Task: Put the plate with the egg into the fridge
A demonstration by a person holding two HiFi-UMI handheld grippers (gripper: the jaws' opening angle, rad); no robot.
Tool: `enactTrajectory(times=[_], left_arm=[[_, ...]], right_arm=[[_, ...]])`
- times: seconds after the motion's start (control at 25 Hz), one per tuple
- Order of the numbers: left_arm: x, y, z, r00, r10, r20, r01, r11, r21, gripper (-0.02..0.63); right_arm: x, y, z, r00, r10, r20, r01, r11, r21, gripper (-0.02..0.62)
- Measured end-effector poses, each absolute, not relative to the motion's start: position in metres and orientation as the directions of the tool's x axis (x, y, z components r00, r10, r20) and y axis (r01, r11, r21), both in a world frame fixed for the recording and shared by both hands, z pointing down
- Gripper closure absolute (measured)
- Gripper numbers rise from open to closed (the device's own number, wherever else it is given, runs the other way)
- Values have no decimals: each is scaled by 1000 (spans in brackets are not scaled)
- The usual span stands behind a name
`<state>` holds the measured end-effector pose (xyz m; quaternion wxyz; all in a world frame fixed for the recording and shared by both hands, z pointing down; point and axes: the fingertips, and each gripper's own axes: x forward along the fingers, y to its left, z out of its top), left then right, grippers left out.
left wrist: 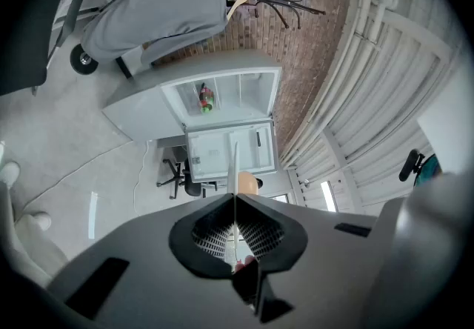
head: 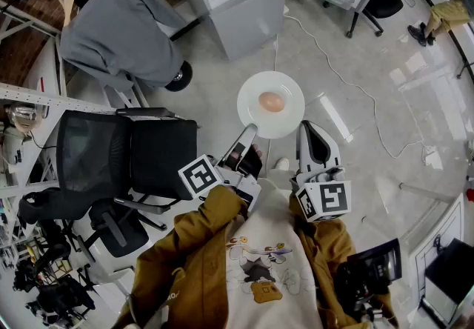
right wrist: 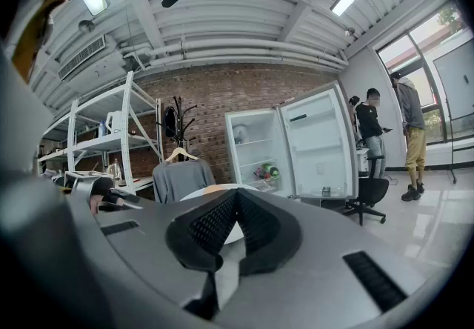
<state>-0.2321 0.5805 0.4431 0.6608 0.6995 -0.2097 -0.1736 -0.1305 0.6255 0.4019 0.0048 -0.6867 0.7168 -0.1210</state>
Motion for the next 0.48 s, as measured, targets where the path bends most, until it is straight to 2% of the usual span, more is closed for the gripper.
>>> enactTrajectory(times=[0.48], left_arm=[[-202, 576, 445, 847, -529, 41, -69, -33, 997, 591]], right_arm=[[-97, 627, 401, -57, -987, 151, -979, 26, -204, 588]])
